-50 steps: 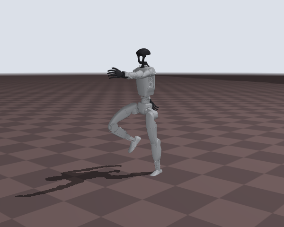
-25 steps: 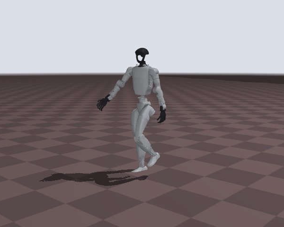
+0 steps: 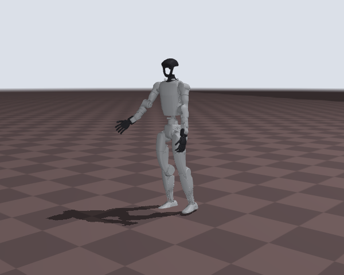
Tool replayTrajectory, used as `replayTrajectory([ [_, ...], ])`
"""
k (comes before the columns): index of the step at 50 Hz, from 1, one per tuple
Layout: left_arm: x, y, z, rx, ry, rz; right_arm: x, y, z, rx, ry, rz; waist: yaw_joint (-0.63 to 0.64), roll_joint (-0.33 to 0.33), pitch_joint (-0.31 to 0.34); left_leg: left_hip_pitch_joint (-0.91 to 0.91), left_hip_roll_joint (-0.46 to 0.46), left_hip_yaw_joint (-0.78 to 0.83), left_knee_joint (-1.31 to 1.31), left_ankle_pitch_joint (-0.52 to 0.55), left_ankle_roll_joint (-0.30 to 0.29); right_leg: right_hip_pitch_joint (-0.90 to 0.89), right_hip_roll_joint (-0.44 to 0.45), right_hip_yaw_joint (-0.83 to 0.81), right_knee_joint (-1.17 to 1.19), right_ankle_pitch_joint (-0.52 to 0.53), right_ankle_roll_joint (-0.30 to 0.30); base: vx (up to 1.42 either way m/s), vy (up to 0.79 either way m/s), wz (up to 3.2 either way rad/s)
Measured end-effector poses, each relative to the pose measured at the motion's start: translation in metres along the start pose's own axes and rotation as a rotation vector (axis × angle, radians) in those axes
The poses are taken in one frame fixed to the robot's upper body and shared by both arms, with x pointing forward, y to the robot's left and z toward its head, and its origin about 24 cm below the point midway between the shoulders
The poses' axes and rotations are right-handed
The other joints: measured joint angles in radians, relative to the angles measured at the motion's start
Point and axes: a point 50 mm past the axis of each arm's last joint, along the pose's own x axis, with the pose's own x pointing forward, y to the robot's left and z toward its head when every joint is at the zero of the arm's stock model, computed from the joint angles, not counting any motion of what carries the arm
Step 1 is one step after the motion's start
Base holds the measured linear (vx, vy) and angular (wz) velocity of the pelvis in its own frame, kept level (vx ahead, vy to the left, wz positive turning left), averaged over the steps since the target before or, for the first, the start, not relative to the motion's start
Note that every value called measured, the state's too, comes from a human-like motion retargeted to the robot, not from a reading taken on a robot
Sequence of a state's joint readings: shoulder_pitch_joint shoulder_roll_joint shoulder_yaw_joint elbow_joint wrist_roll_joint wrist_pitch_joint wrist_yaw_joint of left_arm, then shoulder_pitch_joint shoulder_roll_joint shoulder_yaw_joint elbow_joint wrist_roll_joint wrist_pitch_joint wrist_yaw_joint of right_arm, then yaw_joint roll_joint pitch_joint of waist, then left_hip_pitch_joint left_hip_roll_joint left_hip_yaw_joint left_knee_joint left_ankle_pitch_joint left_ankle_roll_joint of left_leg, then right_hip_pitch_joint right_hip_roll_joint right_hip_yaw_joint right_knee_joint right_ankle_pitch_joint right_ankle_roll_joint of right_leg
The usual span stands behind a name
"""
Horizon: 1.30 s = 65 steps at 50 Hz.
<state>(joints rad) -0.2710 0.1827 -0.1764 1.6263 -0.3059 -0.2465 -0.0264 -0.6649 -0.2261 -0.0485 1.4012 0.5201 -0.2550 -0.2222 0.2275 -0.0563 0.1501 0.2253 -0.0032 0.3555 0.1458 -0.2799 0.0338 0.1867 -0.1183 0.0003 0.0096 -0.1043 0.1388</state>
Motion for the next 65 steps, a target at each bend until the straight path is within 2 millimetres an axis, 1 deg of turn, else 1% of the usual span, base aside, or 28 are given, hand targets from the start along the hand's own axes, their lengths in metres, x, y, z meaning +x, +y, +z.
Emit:
replayTrajectory([
  [2,0.005,-0.008,0.084,-0.041,-0.211,-0.035,-0.02,-0.048,-0.074,-0.198,0.238,-0.017,-0.121,0.076,-0.012,0.067,0.042,-0.021,-0.163,0.008,-0.063,-0.154,0.057,-0.061,0.295,-0.01,-0.043,-0.15,0.22,1.68],
  [5,-0.017,-0.008,0.203,0.149,-0.462,-0.072,-0.088,-0.126,-0.173,-0.434,0.681,-0.004,-0.277,0.106,-0.044,0.028,0.075,-0.083,-0.233,0.044,-0.112,-0.59,-0.012,-0.165,0.985,0.168,-0.036,-0.15,0.1,1.5],
  [7,-0.052,0.001,0.28,0.275,-0.662,0.006,-0.15,-0.174,-0.218,-0.452,0.929,-0.071,-0.359,0.104,-0.007,0.042,0.086,-0.134,-0.233,0.048,-0.112,-0.746,-0.141,-0.24,1.311,0.176,-0.087,-0.04,0.08,1.37],
  [10,-0.13,0.011,0.376,0.441,-0.979,0.155,-0.238,-0.216,-0.257,-0.356,1.17,-0.181,-0.406,0.092,0.04,0.045,0.089,-0.16,-0.233,0.062,-0.085,-0.95,-0.231,-0.222,1.685,0.015,-0.16,-0.03,0.05,0.44],
  [12,-0.183,0.014,0.416,0.486,-1.178,0.216,-0.289,-0.229,-0.272,-0.297,1.28,-0.2,-0.398,0.094,0.053,0.045,0.105,-0.145,-0.233,0.072,-0.058,-1.05,-0.17,-0.181,1.832,-0.026,-0.163,-0.01,0.01,-0.42],
  [14,-0.225,0.015,0.439,0.477,-1.338,0.225,-0.331,-0.237,-0.279,-0.269,1.381,-0.181,-0.389,0.099,0.062,0.052,0.12,-0.126,-0.233,0.076,-0.04,-1.099,-0.117,-0.164,1.928,-0.064,-0.175,0.04,0.0,-0.51],
  [17,-0.259,0.013,0.452,0.388,-1.461,0.164,-0.376,-0.243,-0.282,-0.271,1.527,-0.124,-0.379,0.1,0.053,0.052,0.123,-0.109,-0.233,0.076,-0.039,-1.119,-0.071,-0.143,1.993,-0.112,-0.196,0.05,-0.02,-0.34],
  [19,-0.258,0.007,0.451,0.311,-1.474,0.096,-0.39,-0.242,-0.283,-0.284,1.593,-0.079,-0.369,0.099,0.031,0.042,0.117,-0.106,-0.233,0.072,-0.048,-1.097,-0.047,-0.127,1.967,-0.11,-0.191,0.02,-0.02,-0.09],
  [21,-0.24,-0.003,0.442,0.251,-1.45,0.021,-0.389,-0.237,-0.285,-0.294,1.607,-0.036,-0.356,0.099,0.006,0.031,0.11,-0.111,-0.233,0.066,-0.054,-1.038,-0.029,-0.116,1.878,-0.098,-0.173,0.0,0.0,0.0],
  [23,-0.207,-0.017,0.422,0.209,-1.385,-0.059,-0.371,-0.229,-0.288,-0.307,1.559,-0.005,-0.344,0.101,-0.016,0.023,0.103,-0.125,-0.233,0.057,-0.055,-0.938,-0.016,-0.111,1.72,-0.093,-0.145,0.05,-0.05,0.28],
  [25,-0.16,-0.031,0.386,0.172,-1.268,-0.136,-0.336,-0.218,-0.288,-0.333,1.46,0.005,-0.333,0.101,-0.025,0.028,0.089,-0.144,-0.233,0.049,-0.052,-0.788,-0.013,-0.114,1.469,-0.073,-0.118,0.07,-0.05,0.4],
  [27,-0.105,-0.042,0.333,0.135,-1.074,-0.189,-0.288,-0.203,-0.282,-0.366,1.326,-0.006,-0.302,0.089,-0.027,0.043,0.06,-0.155,-0.233,0.046,-0.047,-0.582,-0.023,-0.124,1.091,-0.014,-0.093,0.09,-0.07,0.19],
  [29,-0.052,-0.045,0.264,0.103,-0.817,-0.187,-0.231,-0.183,-0.267,-0.39,1.158,-0.043,-0.238,0.063,-0.018,0.065,0.019,-0.149,-0.231,0.045,-0.039,-0.337,-0.031,-0.129,0.67,-0.054,-0.061,0.11,-0.12,-0.35],
  [31,-0.011,-0.038,0.175,0.127,-0.513,-0.142,-0.17,-0.157,-0.238,-0.387,0.953,-0.083,-0.135,0.018,-0.012,0.054,-0.029,-0.116,-0.181,0.041,-0.006,-0.141,-0.05,-0.111,0.319,-0.131,-0.02,0.04,-0.21,-1.13],
  [33,0.006,-0.023,0.067,0.232,-0.151,-0.134,-0.112,-0.124,-0.197,-0.345,0.751,-0.089,-0.024,-0.043,-0.01,-0.053,-0.06,-0.06,0.026,0.023,0.025,-0.023,-0.092,-0.082,0.058,-0.081,0.013,-0.08,-0.26,-1.26],
  [36,-0.025,0.0,-0.09,0.133,0.339,-0.214,-0.035,-0.077,-0.104,-0.284,0.447,-0.051,0.015,-0.089,-0.085,-0.547,0.023,-0.068,0.762,-0.061,0.013,-0.053,-0.114,-0.083,-0.097,0.031,0.011,-0.2,-0.18,-0.01],
  [39,-0.09,0.018,-0.2,-0.08,0.588,-0.181,0.011,-0.024,0.027,-0.138,0.029,-0.006,0.033,-0.087,-0.09,-0.882,0.143,-0.065,1.358,-0.197,0.038,-0.084,-0.104,-0.068,-0.097,0.042,0.022,-0.1,-0.06,-0.16],
  [42,-0.161,0.026,-0.268,-0.149,0.77,-0.196,0.005,0.022,0.162,0.047,-0.379,0.041,0.048,-0.093,-0.074,-1.097,0.267,-0.046,1.785,-0.299,0.117,-0.109,-0.098,-0.052,-0.097,0.047,0.003,-0.06,-0.08,-0.13],
  [45,-0.221,0.031,-0.307,-0.126,0.967,-0.252,-0.031,0.047,0.258,0.193,-0.67,0.089,0.033,-0.103,-0.074,-1.252,0.278,-0.076,2.014,-0.351,0.174,-0.125,-0.096,-0.075,-0.097,0.051,-0.012,-0.02,-0.05,0.47],
  [48,-0.254,0.034,-0.323,-0.13,1.088,-0.289,-0.06,0.06,0.307,0.23,-0.805,0.142,0.019,-0.114,-0.093,-1.309,0.242,-0.098,2.076,-0.37,0.196,-0.137,-0.096,-0.098,-0.097,0.056,-0.009,0.01,-0.01,0.42],
  [50,-0.255,0.032,-0.323,-0.133,1.105,-0.316,-0.07,0.066,0.321,0.223,-0.835,0.167,0.01,-0.115,-0.114,-1.309,0.218,-0.113,2.048,-0.353,0.191,-0.151,-0.09,-0.102,-0.097,0.058,-0.008,0.01,0.0,0.11],
  [53,-0.223,0.022,-0.309,-0.111,1.017,-0.361,-0.067,0.076,0.311,0.196,-0.81,0.191,-0.005,-0.112,-0.151,-1.229,0.173,-0.129,1.879,-0.302,0.149,-0.169,-0.082,-0.093,-0.097,0.053,-0.004,0.0,0.01,-0.08],
  [55,-0.186,0.013,-0.288,-0.079,0.905,-0.377,-0.057,0.083,0.287,0.183,-0.76,0.203,-0.011,-0.115,-0.167,-1.112,0.14,-0.126,1.681,-0.266,0.114,-0.171,-0.085,-0.076,-0.097,0.045,0.002,0.03,0.04,-0.47],
  [57,-0.138,0.005,-0.251,-0.021,0.755,-0.36,-0.04,0.084,0.247,0.173,-0.679,0.205,-0.002,-0.118,-0.151,-0.909,0.104,-0.109,1.369,-0.209,0.078,-0.142,-0.091,-0.049,-0.097,0.035,0.008,0.08,0.06,-0.8],
  [59,-0.086,0.001,-0.197,0.049,0.571,-0.288,-0.023,0.078,0.193,0.142,-0.565,0.189,0.022,-0.107,-0.101,-0.605,0.063,-0.082,0.899,-0.116,0.039,-0.077,-0.085,-0.017,-0.097,0.031,0.017,0.16,0.08,-1.13],
  [62,-0.018,0.0,-0.072,0.058,0.166,-0.047,-0.005,0.048,0.103,0.065,-0.38,0.111,0.021,-0.024,0.024,-0.057,0.015,-0.03,0.099,-0.023,0.002,0.064,-0.023,-0.001,-0.087,0.026,0.028,0.17,0.2,-0.37],
  [63,-0.006,-0.003,-0.029,0.0,0.03,-0.002,-0.002,0.03,0.065,-0.002,-0.291,0.073,-0.025,0.005,0.021,0.008,0.019,-0.034,-0.021,-0.028,-0.01,0.056,0.006,-0.023,-0.057,0.02,0.011,0.02,0.27,1.25],
  [65,0.004,-0.016,0.05,-0.03,-0.16,-0.024,-0.007,-0.016,-0.022,-0.191,-0.036,0.046,-0.142,0.075,0.01,0.085,0.059,-0.062,-0.199,0.016,-0.096,-0.053,0.062,-0.093,0.169,-0.002,-0.052,-0.11,0.25,1.75],
])
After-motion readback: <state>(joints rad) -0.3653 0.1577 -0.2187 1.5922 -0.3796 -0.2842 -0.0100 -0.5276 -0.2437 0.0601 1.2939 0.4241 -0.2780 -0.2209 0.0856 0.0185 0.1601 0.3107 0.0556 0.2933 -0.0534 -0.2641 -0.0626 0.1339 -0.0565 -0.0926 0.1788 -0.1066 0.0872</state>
